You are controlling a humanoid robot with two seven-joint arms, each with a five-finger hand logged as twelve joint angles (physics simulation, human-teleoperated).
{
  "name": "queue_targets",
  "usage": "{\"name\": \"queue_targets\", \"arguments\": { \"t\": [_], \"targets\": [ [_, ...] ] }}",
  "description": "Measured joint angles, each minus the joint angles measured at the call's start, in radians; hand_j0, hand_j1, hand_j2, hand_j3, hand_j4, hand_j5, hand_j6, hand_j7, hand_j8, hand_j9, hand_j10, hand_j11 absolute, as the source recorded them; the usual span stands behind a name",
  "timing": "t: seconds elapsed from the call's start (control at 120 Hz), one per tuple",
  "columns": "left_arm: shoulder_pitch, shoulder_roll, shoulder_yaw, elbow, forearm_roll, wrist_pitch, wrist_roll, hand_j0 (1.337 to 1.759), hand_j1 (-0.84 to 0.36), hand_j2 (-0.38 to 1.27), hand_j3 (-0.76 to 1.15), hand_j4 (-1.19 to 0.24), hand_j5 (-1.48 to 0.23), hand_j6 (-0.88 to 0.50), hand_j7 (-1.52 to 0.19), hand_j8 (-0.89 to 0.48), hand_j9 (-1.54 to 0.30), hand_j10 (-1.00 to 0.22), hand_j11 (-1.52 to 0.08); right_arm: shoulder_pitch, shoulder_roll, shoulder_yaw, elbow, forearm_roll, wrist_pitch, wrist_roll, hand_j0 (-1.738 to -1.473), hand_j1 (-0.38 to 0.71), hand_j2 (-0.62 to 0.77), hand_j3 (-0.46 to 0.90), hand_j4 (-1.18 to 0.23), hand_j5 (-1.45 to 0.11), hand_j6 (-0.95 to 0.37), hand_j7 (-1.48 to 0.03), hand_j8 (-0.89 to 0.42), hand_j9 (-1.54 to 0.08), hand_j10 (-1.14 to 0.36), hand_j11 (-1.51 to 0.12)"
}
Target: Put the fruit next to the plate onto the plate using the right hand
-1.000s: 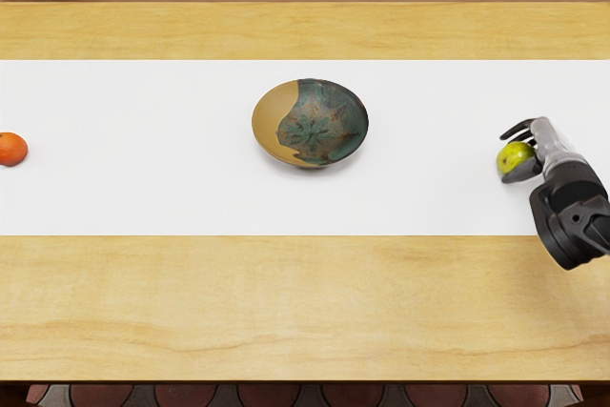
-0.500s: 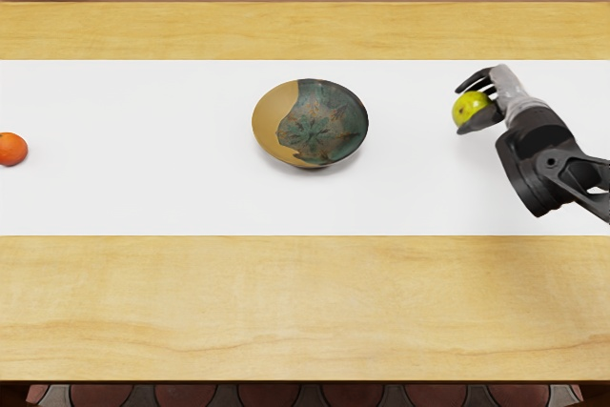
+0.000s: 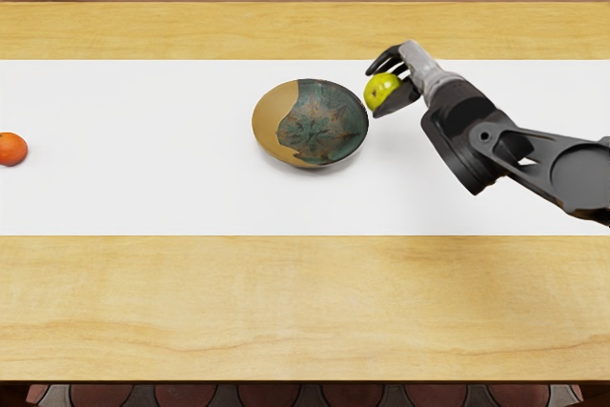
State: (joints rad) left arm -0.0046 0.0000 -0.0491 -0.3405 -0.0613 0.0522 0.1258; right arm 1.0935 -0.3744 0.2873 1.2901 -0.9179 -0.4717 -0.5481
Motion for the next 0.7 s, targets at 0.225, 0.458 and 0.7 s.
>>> {"name": "queue_targets", "arguments": {
  "t": [0.225,0.458,0.7],
  "targets": [
    [0.000,0.000,0.000,0.000,0.000,0.000,0.000,1.658,0.35,0.00,0.00,0.00,0.00,0.00,0.00,0.00,0.00,0.00,0.00,0.027,0.113,-0.001,-0.001,-0.003,0.052,-0.001,-1.658,0.31,0.51,0.00,-0.66,-0.91,-0.48,-0.88,-0.33,-0.88,-0.35,-0.89],
    [0.000,0.000,0.000,0.000,0.000,0.000,0.000,1.658,0.35,0.00,0.00,0.00,0.00,0.00,0.00,0.00,0.00,0.00,0.00,0.025,0.129,0.041,-0.005,0.022,0.066,0.016,-1.658,-0.08,0.18,0.00,-0.26,-0.36,-0.19,-0.35,-0.15,-0.35,-0.16,-0.35],
    [0.000,0.000,0.000,0.000,0.000,0.000,0.000,1.658,0.35,0.00,0.00,0.00,0.00,0.00,0.00,0.00,0.00,0.00,0.00,-0.027,-0.087,0.181,-0.003,0.370,0.682,0.394,-1.658,-0.27,0.06,0.00,-0.08,-0.11,-0.06,-0.11,-0.05,-0.11,-0.05,-0.11]
  ]
}}
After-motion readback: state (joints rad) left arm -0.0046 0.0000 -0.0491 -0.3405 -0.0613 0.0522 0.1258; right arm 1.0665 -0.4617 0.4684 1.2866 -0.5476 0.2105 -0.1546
